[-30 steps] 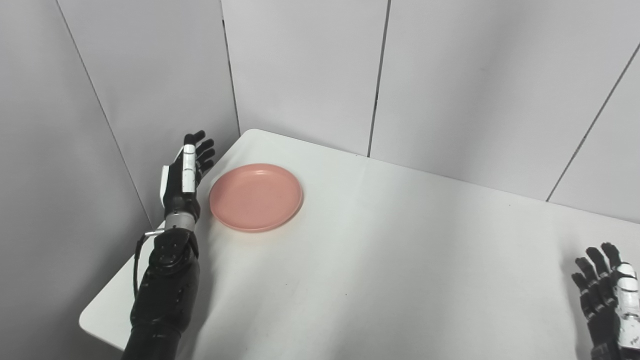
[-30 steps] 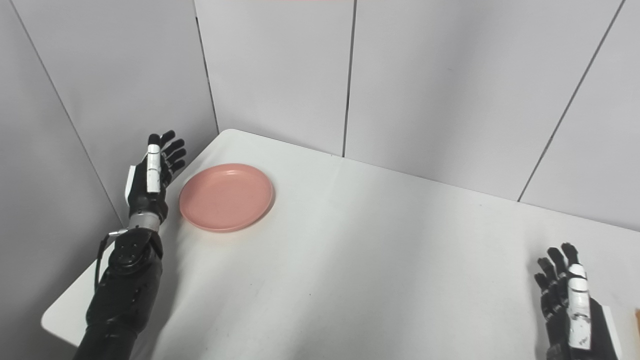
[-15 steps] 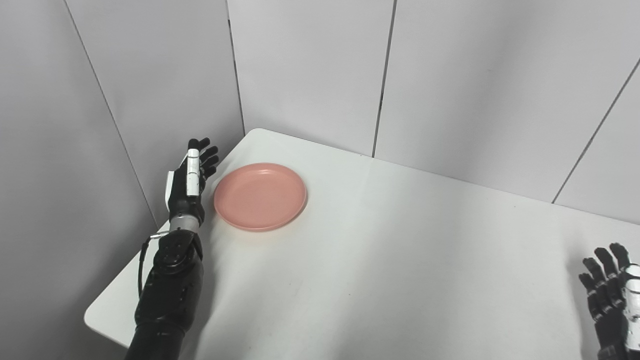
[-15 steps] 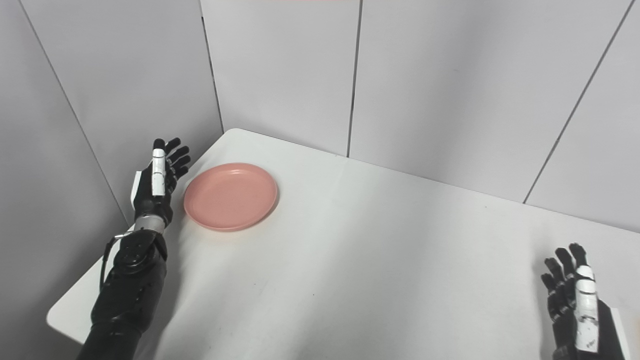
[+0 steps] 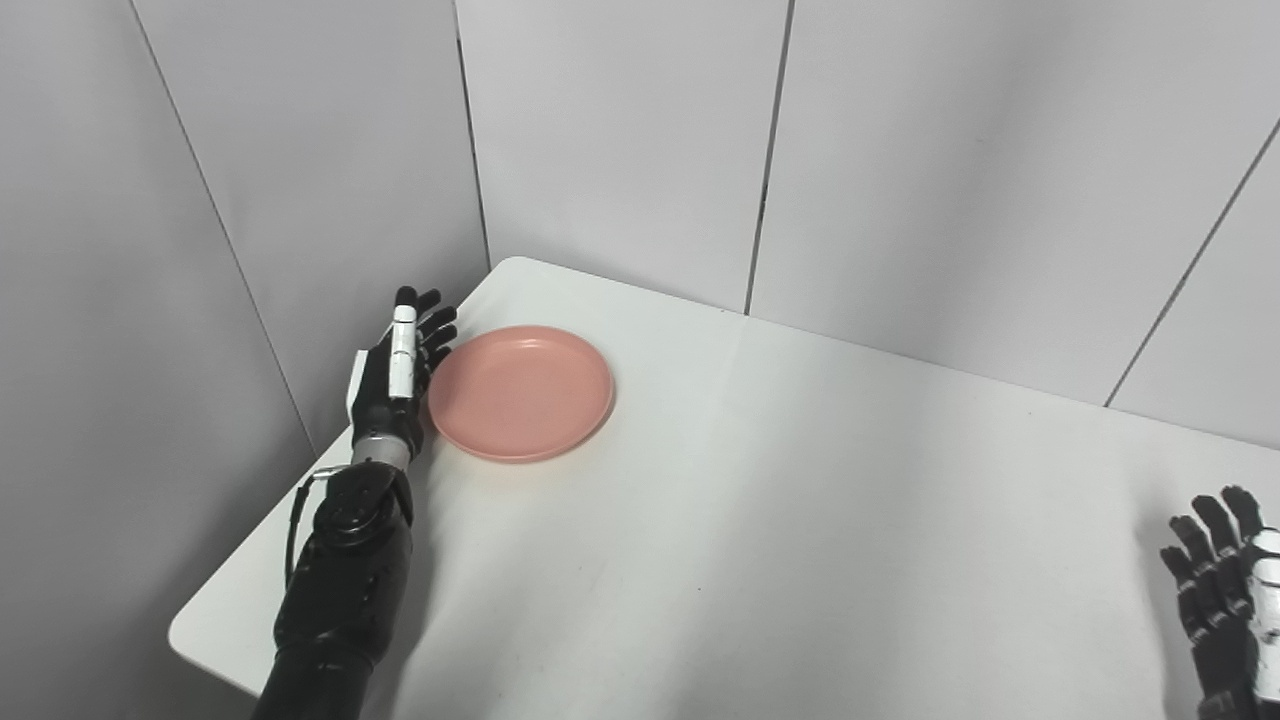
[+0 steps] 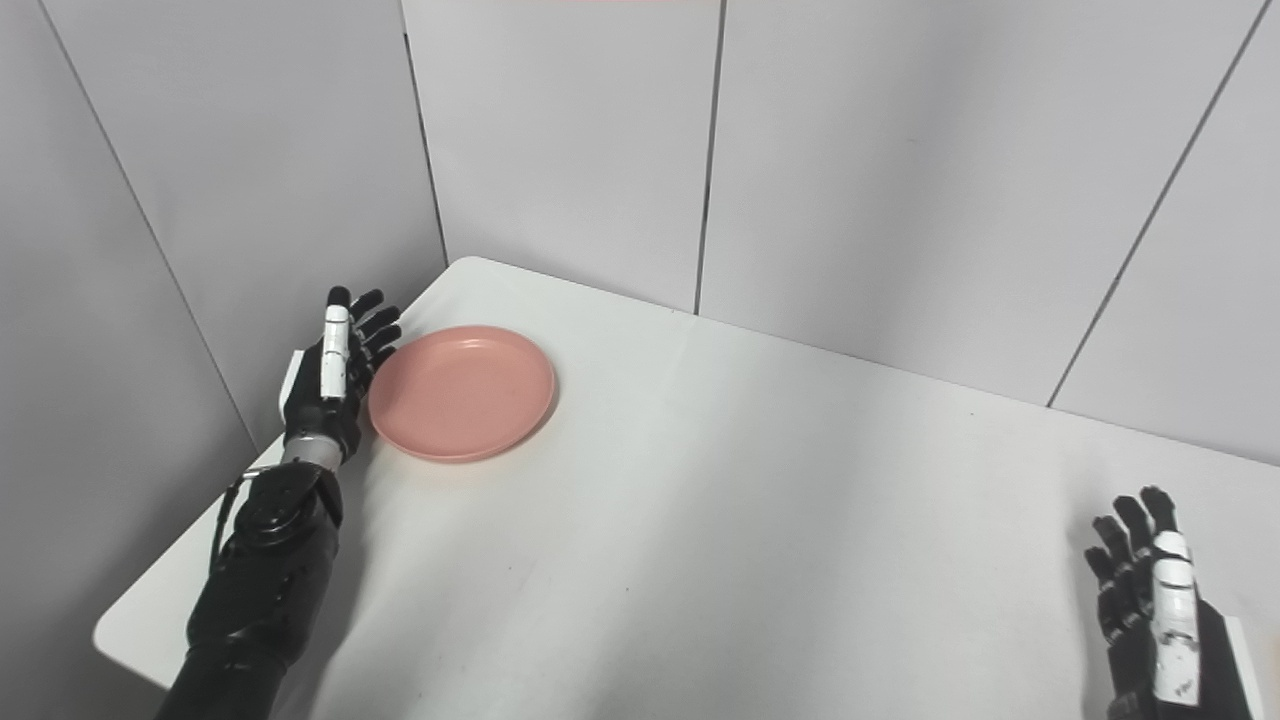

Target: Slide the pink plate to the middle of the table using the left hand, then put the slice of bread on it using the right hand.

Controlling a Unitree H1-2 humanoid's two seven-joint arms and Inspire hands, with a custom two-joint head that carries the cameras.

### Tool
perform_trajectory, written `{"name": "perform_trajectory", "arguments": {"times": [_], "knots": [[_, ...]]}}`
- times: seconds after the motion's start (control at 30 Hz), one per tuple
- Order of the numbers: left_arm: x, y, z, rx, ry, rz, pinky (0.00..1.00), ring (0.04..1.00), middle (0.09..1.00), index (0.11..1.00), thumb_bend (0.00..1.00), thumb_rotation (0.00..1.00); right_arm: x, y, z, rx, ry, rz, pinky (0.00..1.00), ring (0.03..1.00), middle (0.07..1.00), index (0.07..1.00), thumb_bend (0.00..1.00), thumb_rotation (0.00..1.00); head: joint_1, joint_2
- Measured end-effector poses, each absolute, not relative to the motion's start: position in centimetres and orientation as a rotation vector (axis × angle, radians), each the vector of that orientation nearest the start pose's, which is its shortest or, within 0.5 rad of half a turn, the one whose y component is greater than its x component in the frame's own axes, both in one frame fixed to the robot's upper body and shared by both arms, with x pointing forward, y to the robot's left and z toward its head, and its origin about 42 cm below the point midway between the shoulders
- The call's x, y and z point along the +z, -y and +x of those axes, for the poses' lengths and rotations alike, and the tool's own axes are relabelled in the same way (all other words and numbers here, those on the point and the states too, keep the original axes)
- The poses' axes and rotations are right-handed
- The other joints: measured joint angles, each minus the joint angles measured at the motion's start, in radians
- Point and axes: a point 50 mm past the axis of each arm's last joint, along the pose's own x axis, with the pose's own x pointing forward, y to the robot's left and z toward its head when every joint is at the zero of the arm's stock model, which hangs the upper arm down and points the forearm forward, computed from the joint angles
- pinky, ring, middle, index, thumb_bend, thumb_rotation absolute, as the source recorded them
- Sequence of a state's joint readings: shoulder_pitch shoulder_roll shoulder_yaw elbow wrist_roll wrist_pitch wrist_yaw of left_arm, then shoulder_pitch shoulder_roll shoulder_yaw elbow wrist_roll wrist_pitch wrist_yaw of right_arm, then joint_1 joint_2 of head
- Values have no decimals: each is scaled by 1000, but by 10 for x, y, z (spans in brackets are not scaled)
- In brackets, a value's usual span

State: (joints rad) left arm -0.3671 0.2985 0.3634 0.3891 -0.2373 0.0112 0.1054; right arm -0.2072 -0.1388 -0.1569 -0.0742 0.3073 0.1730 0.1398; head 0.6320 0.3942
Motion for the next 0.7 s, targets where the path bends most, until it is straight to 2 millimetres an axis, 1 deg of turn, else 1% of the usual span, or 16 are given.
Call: {"name": "perform_trajectory", "arguments": {"times": [0.13, 0.3, 0.43, 0.53, 0.67, 0.7], "knots": [[149, -401, 385, 433, 57, -84, 864, 859, 830, 816, 746, 999, 178, 272, 344, 87, 145, 173, 1000, 976, 972, 985, 551, 893, -2, 2], [146, -401, 386, 418, 47, -83, 760, 834, 835, 820, 753, 978, 178, 272, 344, 85, 145, 176, 997, 966, 969, 983, 551, 888, -2, 3], [146, -401, 386, 418, 46, -85, 727, 826, 832, 818, 750, 970, 178, 272, 344, 85, 145, 176, 1000, 969, 971, 984, 547, 893, -2, 3], [146, -401, 386, 415, 44, -87, 715, 824, 835, 817, 751, 962, 178, 272, 344, 85, 146, 175, 1000, 973, 974, 989, 550, 893, -2, 5], [146, -400, 387, 399, 41, -109, 716, 843, 852, 829, 733, 978, 179, 272, 344, 84, 148, 175, 1000, 970, 972, 985, 556, 883, -3, 9], [146, -400, 387, 395, 41, -111, 701, 844, 853, 832, 725, 980, 179, 272, 344, 84, 149, 175, 1000, 971, 975, 988, 557, 882, -3, 9]]}}
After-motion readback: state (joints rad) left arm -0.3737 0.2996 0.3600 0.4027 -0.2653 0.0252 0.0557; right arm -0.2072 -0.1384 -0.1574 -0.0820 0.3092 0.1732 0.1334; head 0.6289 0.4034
